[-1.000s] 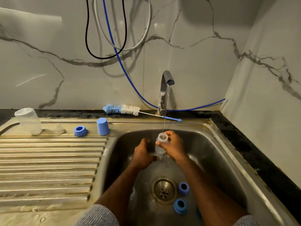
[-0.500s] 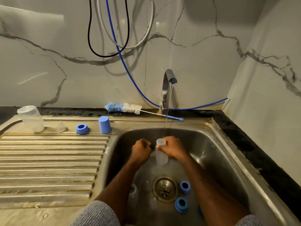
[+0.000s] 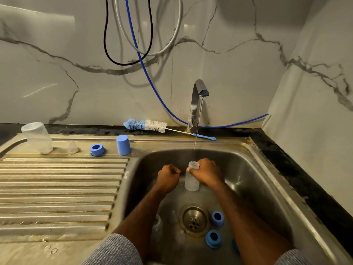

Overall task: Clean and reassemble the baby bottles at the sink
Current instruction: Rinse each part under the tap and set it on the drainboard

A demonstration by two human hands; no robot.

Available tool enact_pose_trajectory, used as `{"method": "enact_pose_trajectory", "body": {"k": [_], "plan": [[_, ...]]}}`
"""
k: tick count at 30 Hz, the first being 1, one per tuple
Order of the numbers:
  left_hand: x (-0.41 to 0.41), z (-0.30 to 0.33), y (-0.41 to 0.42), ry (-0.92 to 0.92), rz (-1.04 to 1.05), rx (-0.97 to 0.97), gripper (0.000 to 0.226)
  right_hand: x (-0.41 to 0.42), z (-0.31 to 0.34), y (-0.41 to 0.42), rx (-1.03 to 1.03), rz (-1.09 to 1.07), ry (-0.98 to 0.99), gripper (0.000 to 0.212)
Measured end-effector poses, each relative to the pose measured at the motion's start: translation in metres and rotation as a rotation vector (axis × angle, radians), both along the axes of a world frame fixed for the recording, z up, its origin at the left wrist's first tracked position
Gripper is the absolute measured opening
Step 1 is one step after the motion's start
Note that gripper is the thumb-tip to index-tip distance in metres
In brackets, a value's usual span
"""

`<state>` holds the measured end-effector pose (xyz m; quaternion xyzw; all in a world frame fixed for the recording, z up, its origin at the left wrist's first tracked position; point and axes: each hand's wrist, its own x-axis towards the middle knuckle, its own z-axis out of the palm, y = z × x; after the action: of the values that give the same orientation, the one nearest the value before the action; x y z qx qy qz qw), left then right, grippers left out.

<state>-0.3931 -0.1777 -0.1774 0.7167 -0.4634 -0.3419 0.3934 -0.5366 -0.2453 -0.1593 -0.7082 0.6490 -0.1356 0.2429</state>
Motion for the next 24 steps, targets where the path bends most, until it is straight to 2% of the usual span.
{"method": "enact_pose_trajectory", "body": {"k": [3,8,11,14,17,20,24], "plan": [[-0.001,0.002,0.002,0.012,-0.030,0.030,0.015,0.002,0.003,-0.001,-0.015,0.000,-0.081,0.034],[-0.005,0.005,0.009,0.110,-0.112,0.133,0.024,-0.004,-0.001,-0.003,0.024,0.027,-0.517,0.028],[-0.004,0.005,0.009,0.201,-0.129,0.060,0.028,-0.009,-0.003,-0.003,0.184,-0.100,-0.722,0.018],[-0.004,0.008,0.007,0.280,-0.166,-0.077,0.043,-0.013,-0.007,-0.002,0.371,-0.275,-0.889,0.026],[-0.006,0.013,0.010,0.260,-0.247,-0.180,0.051,-0.017,-0.012,-0.002,0.441,-0.403,-1.003,0.034],[-0.010,0.013,0.009,0.186,-0.322,-0.248,0.051,-0.018,-0.016,0.003,0.533,-0.464,-1.041,0.048],[-0.012,0.019,0.009,0.178,-0.318,-0.317,0.058,-0.014,-0.014,0.012,0.688,-0.472,-1.086,0.063]]}}
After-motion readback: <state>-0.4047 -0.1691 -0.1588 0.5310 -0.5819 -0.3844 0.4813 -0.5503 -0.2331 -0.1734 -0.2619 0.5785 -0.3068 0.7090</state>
